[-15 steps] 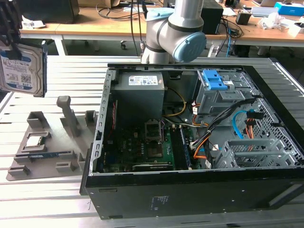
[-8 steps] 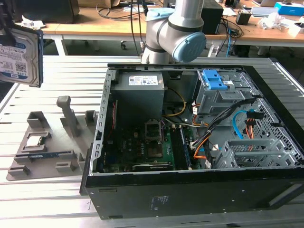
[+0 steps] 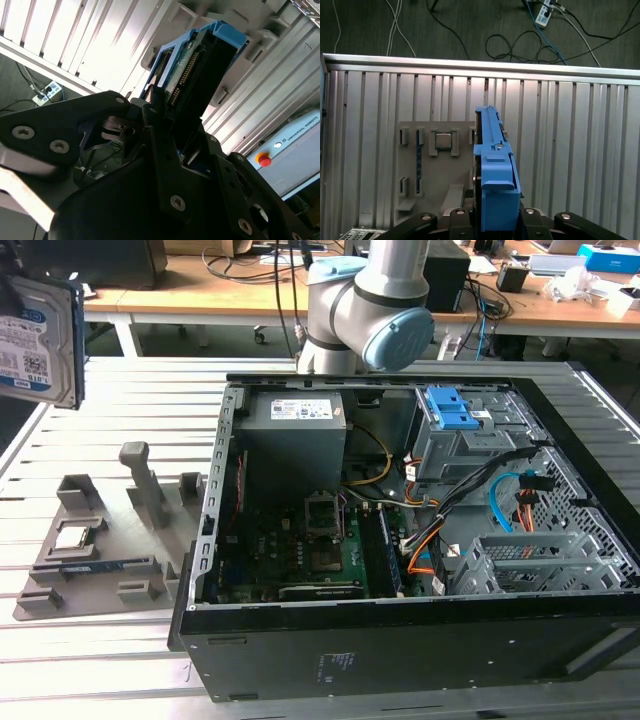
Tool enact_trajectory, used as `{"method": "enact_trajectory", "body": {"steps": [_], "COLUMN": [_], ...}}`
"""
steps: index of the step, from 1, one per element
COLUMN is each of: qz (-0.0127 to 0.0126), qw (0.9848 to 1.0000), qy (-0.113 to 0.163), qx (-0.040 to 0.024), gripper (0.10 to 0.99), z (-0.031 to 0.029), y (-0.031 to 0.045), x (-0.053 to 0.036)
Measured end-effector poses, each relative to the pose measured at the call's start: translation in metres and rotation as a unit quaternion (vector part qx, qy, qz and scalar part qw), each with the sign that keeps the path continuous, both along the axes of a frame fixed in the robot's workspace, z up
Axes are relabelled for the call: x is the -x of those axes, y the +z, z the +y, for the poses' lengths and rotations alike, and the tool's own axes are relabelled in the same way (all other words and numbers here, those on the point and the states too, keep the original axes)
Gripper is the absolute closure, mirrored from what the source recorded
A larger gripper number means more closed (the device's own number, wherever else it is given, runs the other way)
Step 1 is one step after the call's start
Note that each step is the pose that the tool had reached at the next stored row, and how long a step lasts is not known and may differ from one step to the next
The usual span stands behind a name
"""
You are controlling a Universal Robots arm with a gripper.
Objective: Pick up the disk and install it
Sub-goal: 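Pick up the disk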
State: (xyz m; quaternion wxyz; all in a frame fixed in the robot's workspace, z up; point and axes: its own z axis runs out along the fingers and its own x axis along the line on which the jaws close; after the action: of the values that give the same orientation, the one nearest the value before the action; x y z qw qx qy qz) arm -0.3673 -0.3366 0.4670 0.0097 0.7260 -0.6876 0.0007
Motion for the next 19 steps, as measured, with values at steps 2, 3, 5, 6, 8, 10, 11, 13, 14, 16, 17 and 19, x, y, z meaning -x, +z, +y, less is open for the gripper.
{"method": "enact_trajectory", "body": {"steps": [2, 3, 5, 6, 8, 10, 11, 13, 14, 16, 17, 19], "qz": [-0.0001, -0.0001, -0.0001, -0.0001, -0.0001, 0.0000, 0.0000, 0.0000, 0.0000, 0.0000, 0.0000, 0.0000], "qw": [1.0000, 1.0000, 1.0000, 1.0000, 1.0000, 1.0000, 1.0000, 1.0000, 1.0000, 1.0000, 1.0000, 1.0000], "qy": [0.000, 0.000, 0.000, 0.000, 0.000, 0.000, 0.000, 0.000, 0.000, 0.000, 0.000, 0.000], "qx": [0.0000, -0.0001, 0.0000, 0.0000, 0.0000, 0.0000, 0.0000, 0.0000, 0.0000, 0.0000, 0.0000, 0.0000], "gripper": [0.722, 0.722, 0.722, 0.722, 0.722, 0.722, 0.722, 0.722, 0.722, 0.722, 0.722, 0.722], "z": [0.0003, 0.0004, 0.0005, 0.0006, 0.0007, 0.0007, 0.0007, 0.0007, 0.0007, 0.0007, 0.0007, 0.0007], "y": [0.0051, 0.0072, 0.0121, 0.0156, 0.0201, 0.0241, 0.0263, 0.0302, 0.0321, 0.0356, 0.0392, 0.0460], "x": [0.0000, 0.0001, 0.0000, 0.0000, 0.0000, 0.0000, 0.0000, 0.0000, 0.0000, 0.0000, 0.0000, 0.0000]}}
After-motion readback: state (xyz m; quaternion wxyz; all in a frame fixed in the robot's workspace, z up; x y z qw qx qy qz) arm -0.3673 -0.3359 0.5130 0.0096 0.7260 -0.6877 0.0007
